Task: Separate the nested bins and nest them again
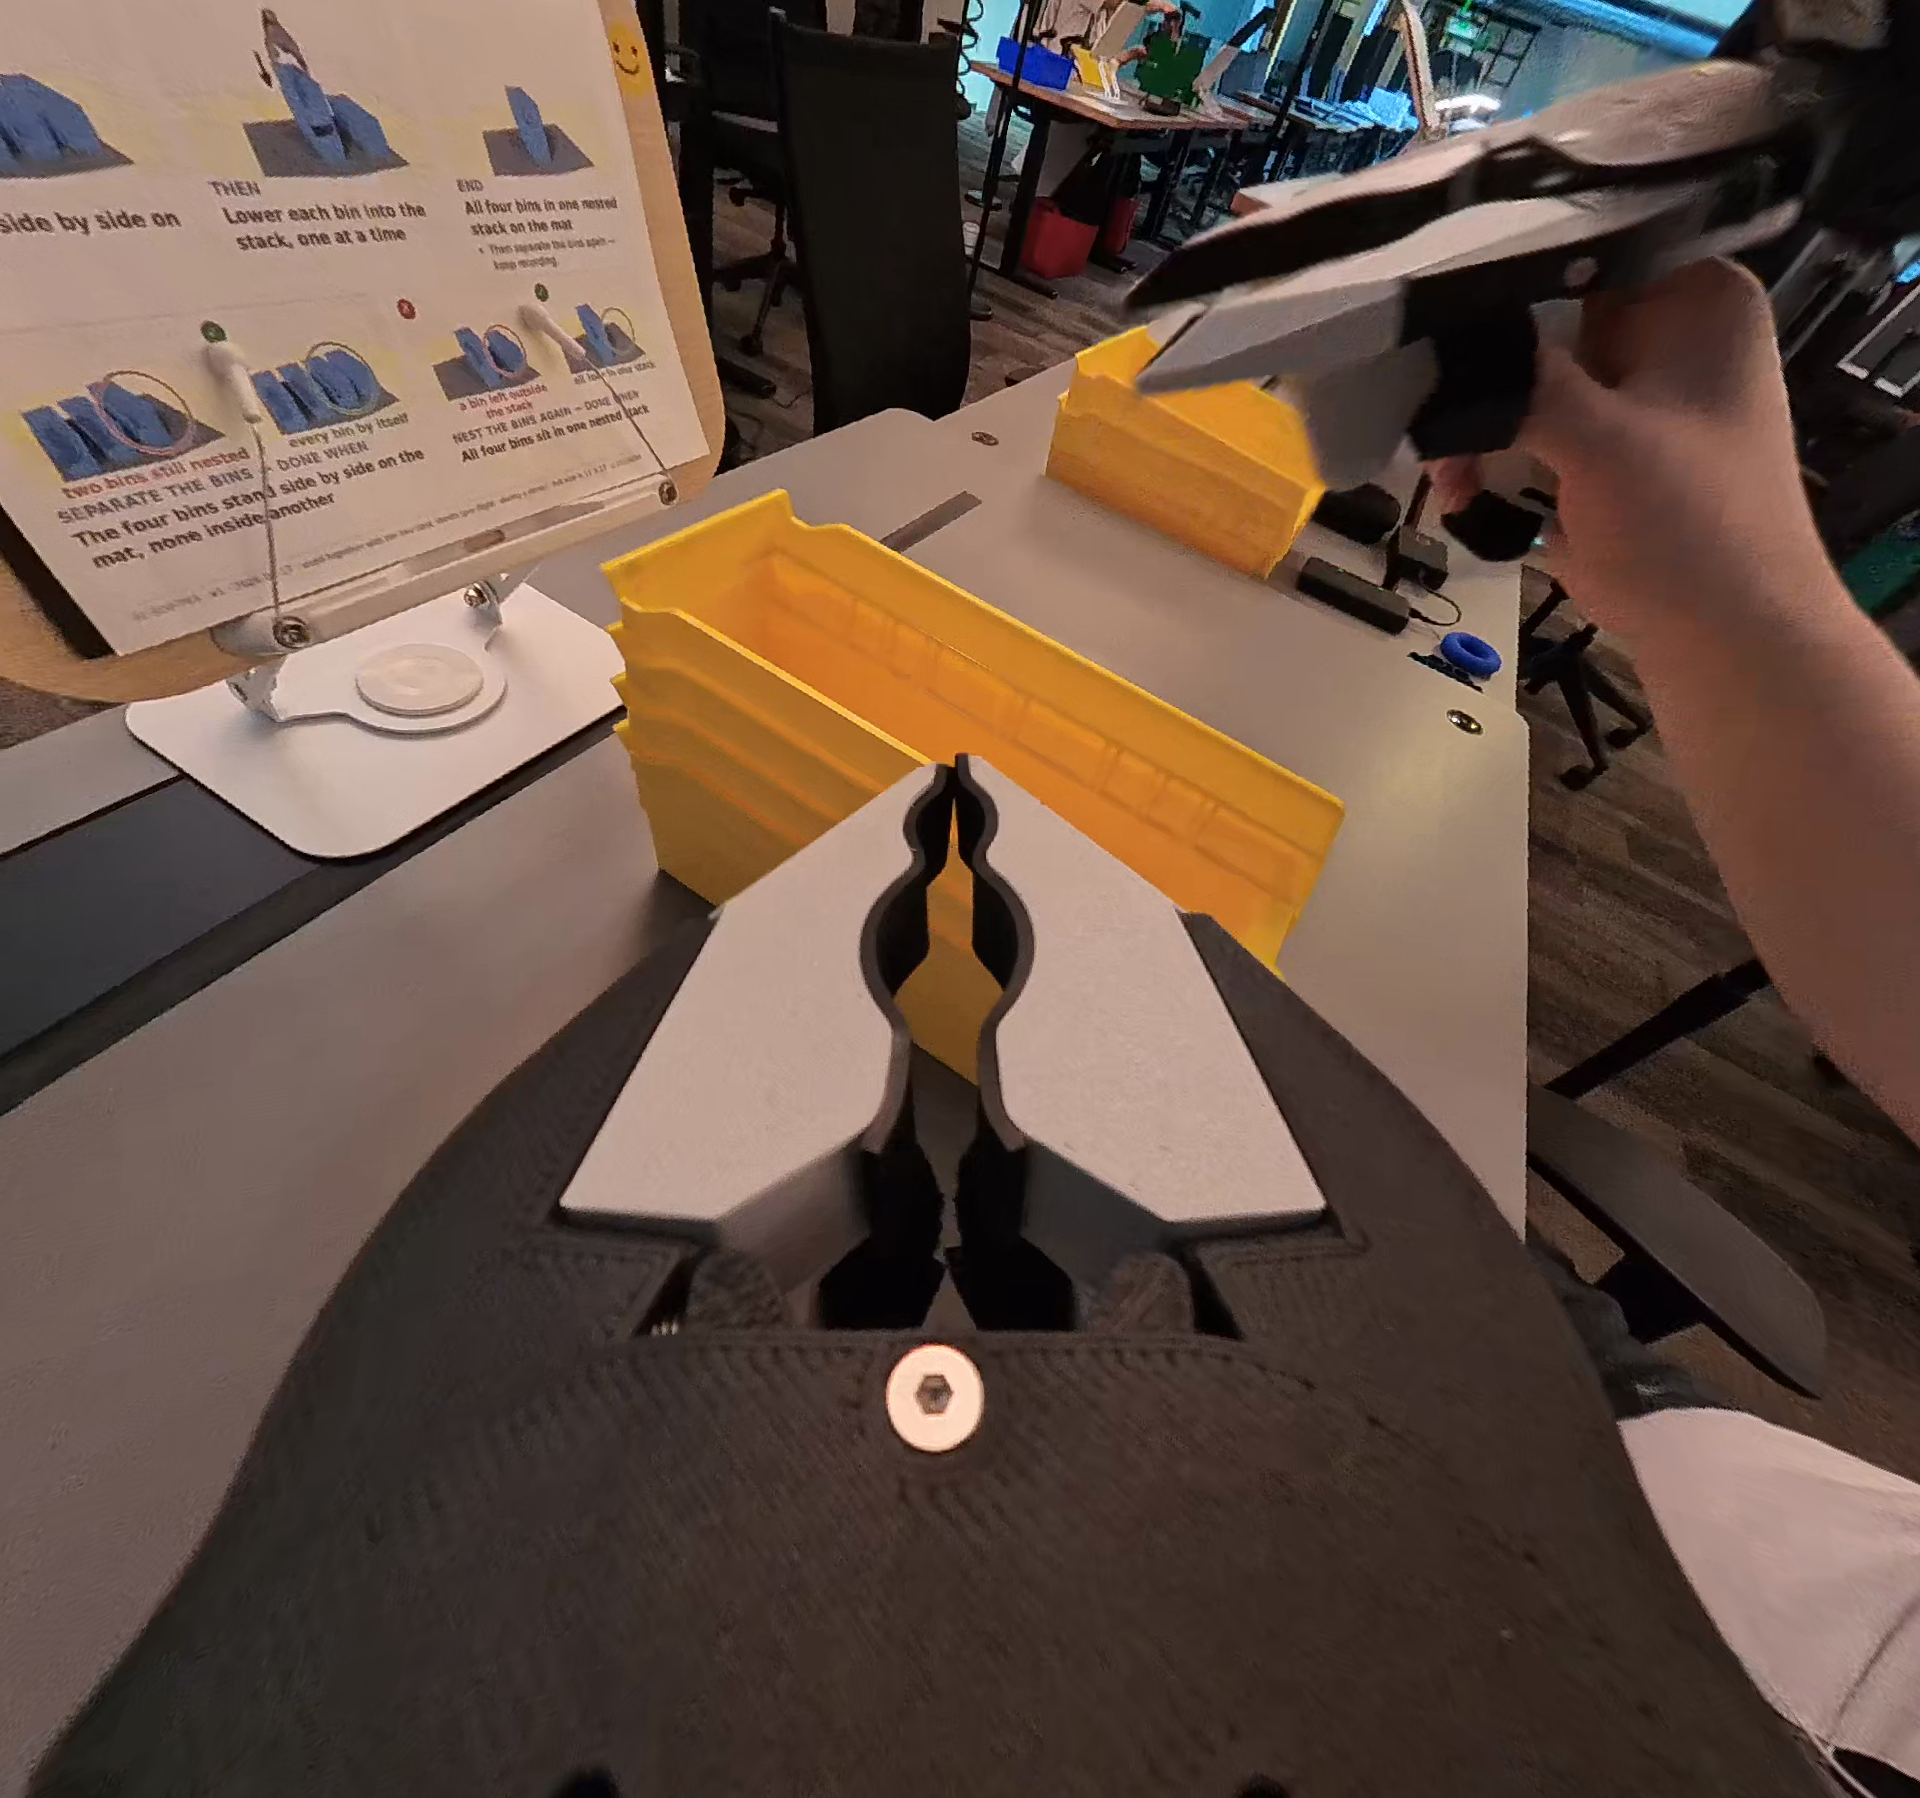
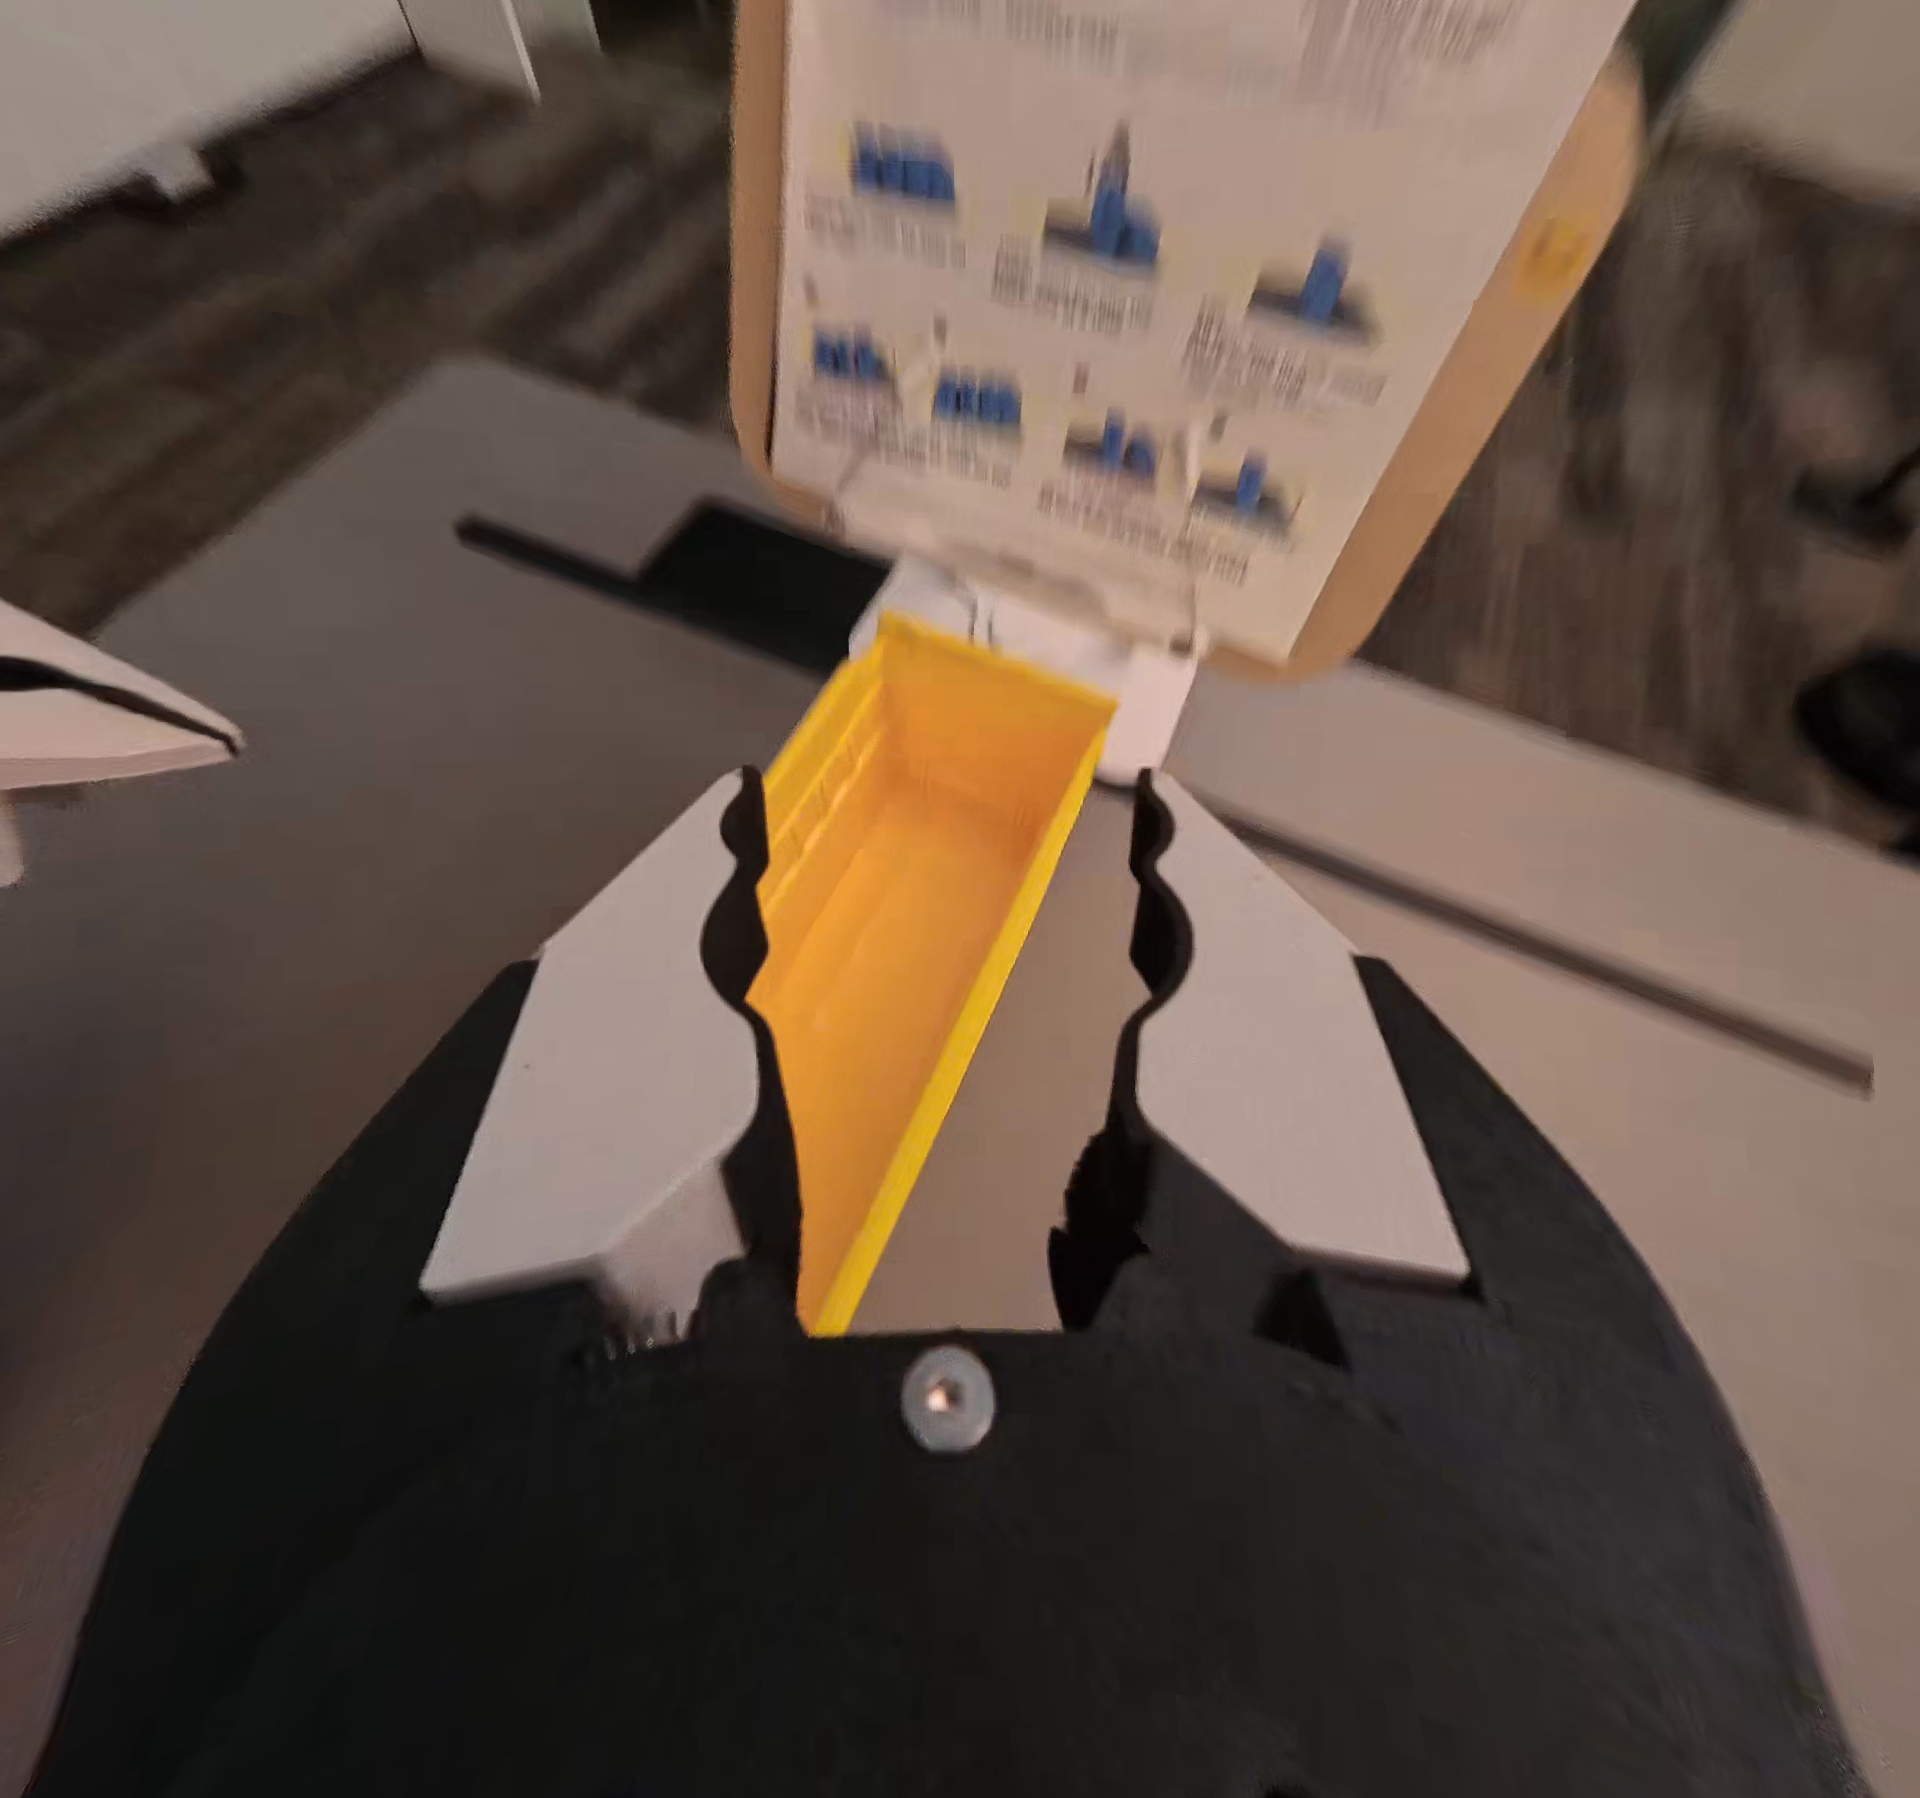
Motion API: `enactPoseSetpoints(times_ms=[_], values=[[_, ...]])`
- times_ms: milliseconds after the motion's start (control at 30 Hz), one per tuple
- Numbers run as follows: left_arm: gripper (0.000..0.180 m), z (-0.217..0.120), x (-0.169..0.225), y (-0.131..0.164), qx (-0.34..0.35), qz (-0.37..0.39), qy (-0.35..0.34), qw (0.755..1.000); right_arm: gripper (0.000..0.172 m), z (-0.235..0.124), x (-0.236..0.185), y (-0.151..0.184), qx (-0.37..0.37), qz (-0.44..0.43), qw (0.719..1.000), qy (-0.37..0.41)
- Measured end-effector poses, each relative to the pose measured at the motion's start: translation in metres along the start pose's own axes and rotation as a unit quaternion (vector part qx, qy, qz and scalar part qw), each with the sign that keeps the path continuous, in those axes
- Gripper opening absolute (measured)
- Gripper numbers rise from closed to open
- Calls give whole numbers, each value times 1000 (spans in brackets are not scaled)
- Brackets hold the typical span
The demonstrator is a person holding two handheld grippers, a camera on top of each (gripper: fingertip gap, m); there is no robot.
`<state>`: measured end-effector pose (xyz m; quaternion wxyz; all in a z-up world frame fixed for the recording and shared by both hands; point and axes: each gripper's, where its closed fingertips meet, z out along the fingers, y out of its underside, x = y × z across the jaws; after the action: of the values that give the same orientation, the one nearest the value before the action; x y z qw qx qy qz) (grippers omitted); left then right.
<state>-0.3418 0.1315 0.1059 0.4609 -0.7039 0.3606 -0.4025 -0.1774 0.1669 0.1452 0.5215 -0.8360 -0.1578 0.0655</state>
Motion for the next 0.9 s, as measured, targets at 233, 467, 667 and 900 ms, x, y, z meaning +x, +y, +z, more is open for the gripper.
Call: enactPoseSetpoints(times_ms=[233, 467, 667, 900], values=[[7, -8, 3, -10, 19, 40, -31, 999, 74, -74, -1, -32, 302, -158, 940, 8], [54, -10, -12, -29, 64, 50, -125, 989, 91, -57, 2, -6, 277, -164, 947, -4], [77, -23, -28, -54, 130, 109, -208, 963, 128, -51, 16, -10, 320, -114, 940, -41], [75, 4, -14, -47, 92, 150, -201, 964, 43, -28, 38, 0, 254, -172, 950, -65]])
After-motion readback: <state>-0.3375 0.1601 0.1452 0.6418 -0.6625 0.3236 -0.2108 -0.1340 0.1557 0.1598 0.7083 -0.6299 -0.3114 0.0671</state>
